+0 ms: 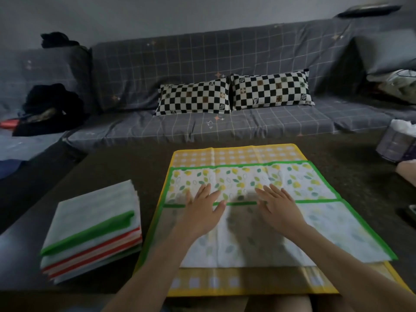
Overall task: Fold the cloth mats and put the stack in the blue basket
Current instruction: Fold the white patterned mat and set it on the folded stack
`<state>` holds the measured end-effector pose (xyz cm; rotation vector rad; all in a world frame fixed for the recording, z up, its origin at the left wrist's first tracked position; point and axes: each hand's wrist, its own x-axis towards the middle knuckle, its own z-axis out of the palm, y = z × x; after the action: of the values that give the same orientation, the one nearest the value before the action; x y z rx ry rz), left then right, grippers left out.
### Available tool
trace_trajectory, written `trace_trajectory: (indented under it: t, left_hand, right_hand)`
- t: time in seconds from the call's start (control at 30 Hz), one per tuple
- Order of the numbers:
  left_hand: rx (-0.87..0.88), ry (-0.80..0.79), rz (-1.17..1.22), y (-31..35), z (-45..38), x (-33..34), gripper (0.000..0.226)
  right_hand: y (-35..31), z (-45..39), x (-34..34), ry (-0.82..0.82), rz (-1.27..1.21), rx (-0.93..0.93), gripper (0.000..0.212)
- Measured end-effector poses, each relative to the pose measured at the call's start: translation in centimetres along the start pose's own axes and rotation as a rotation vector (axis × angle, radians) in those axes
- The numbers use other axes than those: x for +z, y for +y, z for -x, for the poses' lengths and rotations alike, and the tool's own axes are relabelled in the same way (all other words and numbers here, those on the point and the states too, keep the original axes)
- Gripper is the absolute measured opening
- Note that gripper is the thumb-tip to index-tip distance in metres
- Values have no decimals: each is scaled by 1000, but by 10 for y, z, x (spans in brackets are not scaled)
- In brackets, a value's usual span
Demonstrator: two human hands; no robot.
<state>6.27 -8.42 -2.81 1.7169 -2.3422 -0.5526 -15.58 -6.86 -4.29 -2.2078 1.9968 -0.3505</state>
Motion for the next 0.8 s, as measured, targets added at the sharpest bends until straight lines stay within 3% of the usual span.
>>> trace_trajectory:
  t: [0.4, 0.63, 0.8]
  left_hand:
    - [-38, 125, -41, -1, -140, 9, 45]
    - [-84, 178, -67, -23, -168, 9, 43]
    - [-114, 202, 68, -24, -176, 9, 39]
  right_hand:
    - [35, -116, -6, 45, -8, 66, 43]
    - [53, -145, 11, 116, -71, 153, 41]
    - [57, -157, 11, 120, -130, 215, 32]
